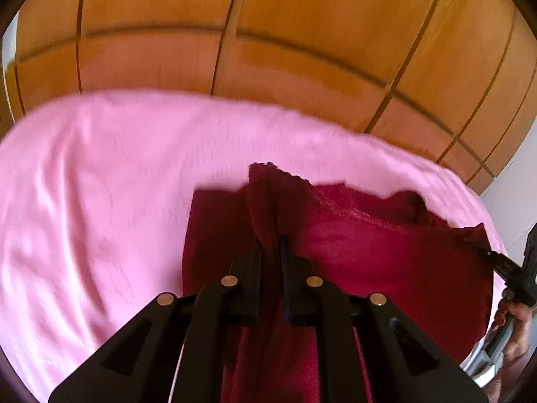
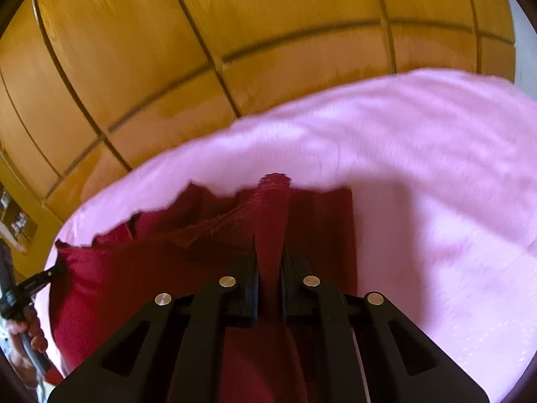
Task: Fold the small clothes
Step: 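Fold the lifted hem over toward the collar with both grippers and release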
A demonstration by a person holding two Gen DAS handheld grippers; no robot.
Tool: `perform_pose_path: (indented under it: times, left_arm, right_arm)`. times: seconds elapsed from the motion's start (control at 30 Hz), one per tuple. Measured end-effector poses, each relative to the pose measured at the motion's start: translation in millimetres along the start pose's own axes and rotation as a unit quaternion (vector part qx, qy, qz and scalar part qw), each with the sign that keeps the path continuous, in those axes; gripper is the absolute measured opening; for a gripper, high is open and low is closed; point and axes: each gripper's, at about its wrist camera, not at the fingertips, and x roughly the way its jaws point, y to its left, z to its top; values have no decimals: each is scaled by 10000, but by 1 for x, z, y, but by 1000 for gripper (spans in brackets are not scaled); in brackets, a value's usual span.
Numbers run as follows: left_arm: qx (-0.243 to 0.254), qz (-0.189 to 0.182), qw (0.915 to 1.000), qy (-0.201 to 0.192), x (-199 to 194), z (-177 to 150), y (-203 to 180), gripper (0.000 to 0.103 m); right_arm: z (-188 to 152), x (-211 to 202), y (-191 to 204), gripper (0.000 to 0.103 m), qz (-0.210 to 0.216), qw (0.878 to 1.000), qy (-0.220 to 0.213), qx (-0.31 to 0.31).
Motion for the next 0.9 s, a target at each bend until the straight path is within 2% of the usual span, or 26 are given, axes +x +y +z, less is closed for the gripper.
perform_pose_path:
  times: [0.07,0.13,0.27,0.43,0.5,0.63,0.7,0.73,0.77,0.8,0.87,0.9]
  left_arm:
    - [31,107,9998,-166,-1,7,-4,8]
    - [-29,180,9997,-170,4,13,-4,8]
    - [-83,386,9992,36,33,19,-2,8]
    - [127,764,9964,339,72,5,-1,11]
    - [207,850,9959,250,78,-3,-3,17]
    - [378,1028,9940,7,80,-11,-7,23]
    - [332,1097,9934,25,79,-10,-7,40]
    - [272,1112,9934,32,78,-9,-5,44]
    - [172,1051,9943,65,75,-7,-2,50]
    - [64,979,9951,131,70,-4,1,56]
    - [-163,876,9959,147,57,1,4,59]
    - [-299,828,9961,18,47,3,5,59]
  right_arm:
    - [8,-3,1,8,-135,9998,-134,40]
    - [15,3,2,8,-234,9995,-198,102]
    - [20,27,1,8,-358,9992,-102,127]
    - [9,64,-5,8,-744,9970,223,-65]
    - [2,72,-9,8,-802,9966,198,-55]
    - [-2,75,-11,12,-858,9963,80,-57]
    - [-2,76,-13,16,-824,9966,64,-5]
    - [-2,76,-14,17,-794,9968,64,15]
    - [-2,74,-15,20,-754,9971,71,52]
    - [-1,72,-16,30,-724,9973,76,88]
    - [3,58,-18,40,-697,9974,-42,204]
    - [5,42,-17,40,-657,9970,-300,273]
